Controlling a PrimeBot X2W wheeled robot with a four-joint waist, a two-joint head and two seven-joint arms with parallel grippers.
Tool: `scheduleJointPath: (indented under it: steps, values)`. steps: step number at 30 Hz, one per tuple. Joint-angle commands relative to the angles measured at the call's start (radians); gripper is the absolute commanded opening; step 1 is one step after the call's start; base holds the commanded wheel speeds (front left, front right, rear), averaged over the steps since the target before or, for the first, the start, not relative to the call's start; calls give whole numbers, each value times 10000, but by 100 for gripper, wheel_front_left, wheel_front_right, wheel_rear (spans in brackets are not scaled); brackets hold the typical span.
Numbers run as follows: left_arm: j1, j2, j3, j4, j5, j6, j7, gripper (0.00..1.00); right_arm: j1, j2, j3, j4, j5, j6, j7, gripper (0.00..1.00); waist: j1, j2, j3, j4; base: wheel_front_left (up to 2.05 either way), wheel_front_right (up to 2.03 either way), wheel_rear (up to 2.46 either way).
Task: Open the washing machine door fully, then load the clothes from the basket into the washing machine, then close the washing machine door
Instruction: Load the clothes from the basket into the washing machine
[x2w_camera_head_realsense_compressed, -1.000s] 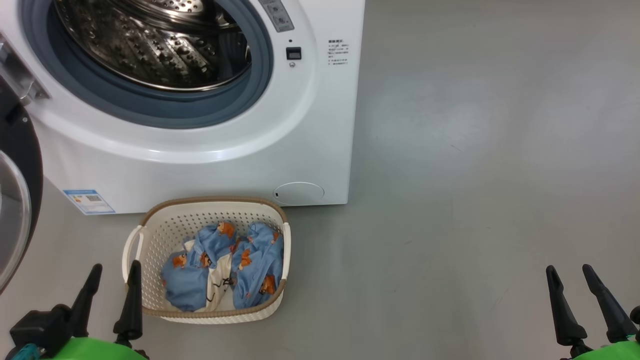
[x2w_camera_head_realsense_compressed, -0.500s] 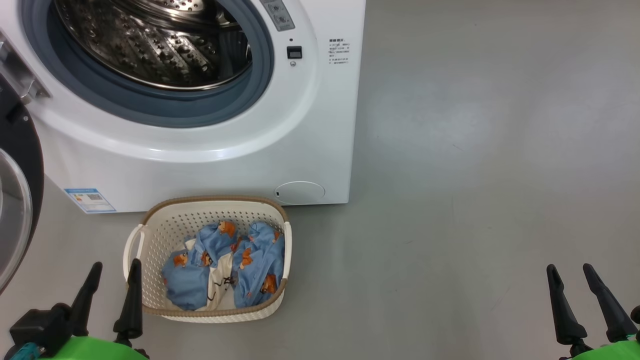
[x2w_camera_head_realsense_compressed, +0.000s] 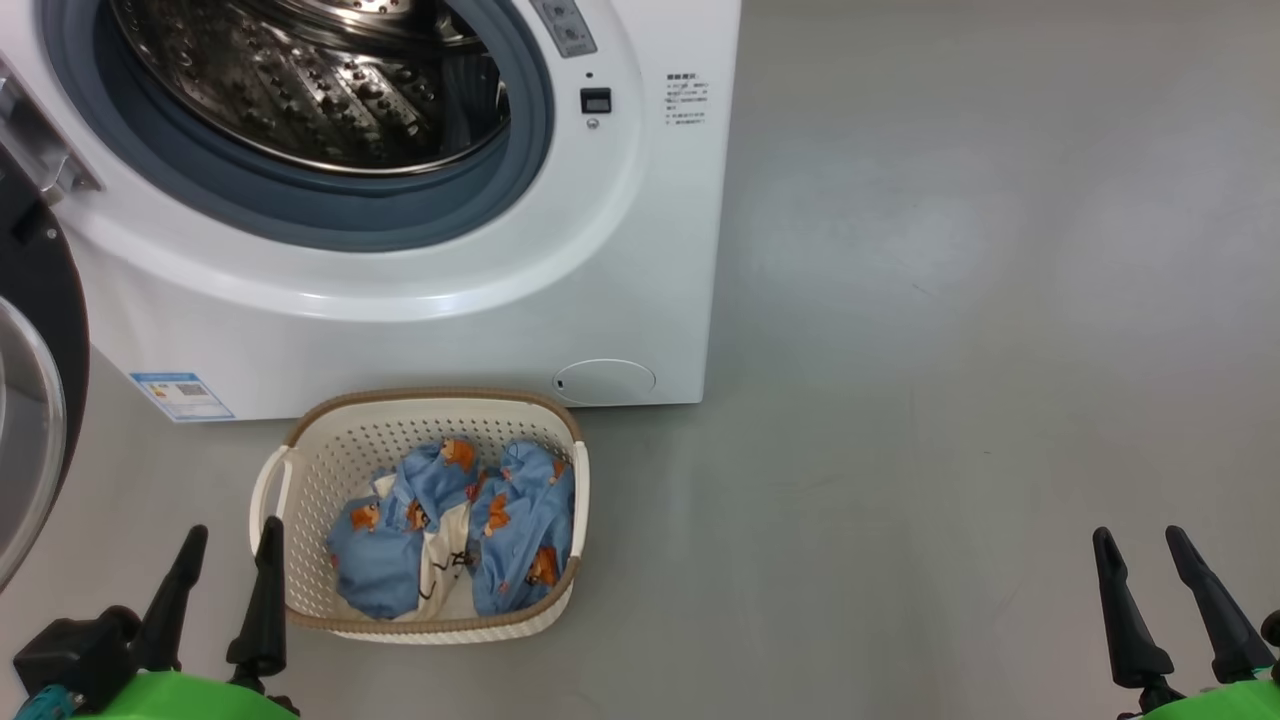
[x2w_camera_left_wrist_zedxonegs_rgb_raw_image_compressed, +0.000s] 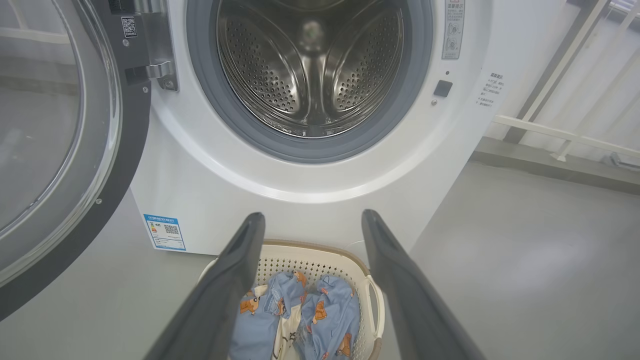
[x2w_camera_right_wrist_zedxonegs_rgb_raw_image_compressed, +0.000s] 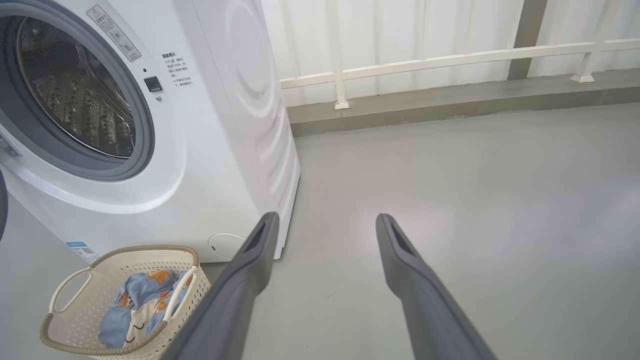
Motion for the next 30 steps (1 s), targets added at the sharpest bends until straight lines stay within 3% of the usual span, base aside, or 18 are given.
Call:
scheduleJointPath:
  steps: [1, 13, 30]
  values:
    - [-439, 363, 342, -236, -36, -15, -53, 100, -335, -167, 198, -287, 34, 29, -120, 100, 0, 0, 37, 0, 53, -146, 93]
    - [-634, 499, 258, -242, 135, -15, -53, 100, -447, -67, 231, -294, 24, 29, -120, 100, 0, 0, 259, -29, 62, -138, 76]
    - [-880, 403, 106, -197, 306, -15, -53, 100, -662, 65, 288, -311, 40, 29, -120, 100, 0, 0, 619, 36, 10, -10, 1]
